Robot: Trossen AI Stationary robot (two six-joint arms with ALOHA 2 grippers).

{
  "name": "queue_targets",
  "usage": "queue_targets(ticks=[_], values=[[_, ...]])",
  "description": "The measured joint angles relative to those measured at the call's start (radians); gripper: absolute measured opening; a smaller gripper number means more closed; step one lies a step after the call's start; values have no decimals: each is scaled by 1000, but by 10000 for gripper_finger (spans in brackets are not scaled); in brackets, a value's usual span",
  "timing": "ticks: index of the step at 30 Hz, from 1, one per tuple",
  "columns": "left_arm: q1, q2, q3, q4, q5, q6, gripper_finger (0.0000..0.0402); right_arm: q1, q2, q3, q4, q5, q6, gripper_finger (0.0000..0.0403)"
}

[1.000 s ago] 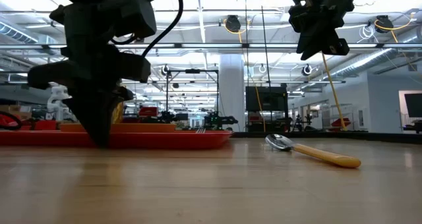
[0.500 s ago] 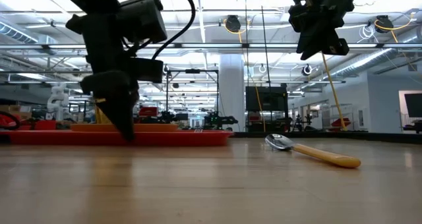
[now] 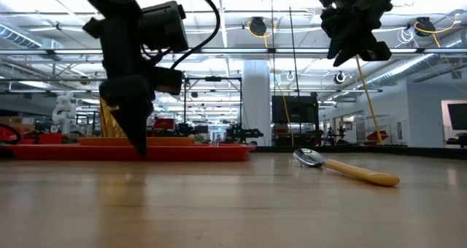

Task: Pick and place plate/cup/fork/spoon on tray
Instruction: Adjust the red serving tray, then put the orange spoon on the red serving tray to the right of the pink fork

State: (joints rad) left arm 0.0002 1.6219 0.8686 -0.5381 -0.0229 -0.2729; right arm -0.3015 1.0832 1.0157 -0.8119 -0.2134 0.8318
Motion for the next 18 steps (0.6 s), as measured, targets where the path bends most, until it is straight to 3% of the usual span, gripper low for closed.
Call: queue_targets(ticks=[5,9,13,18], values=[[-3,-45,117,-162,58,1,5,24,0,0,24,3,126,82],[8,-107,233,-276,50,-33,5,79,5,0,75,14,354,82],[38,-182,322,-371,38,-95,5,187,42,0,157,55,560,82],[80,-326,347,-436,-34,-166,5,363,148,0,195,58,746,82]])
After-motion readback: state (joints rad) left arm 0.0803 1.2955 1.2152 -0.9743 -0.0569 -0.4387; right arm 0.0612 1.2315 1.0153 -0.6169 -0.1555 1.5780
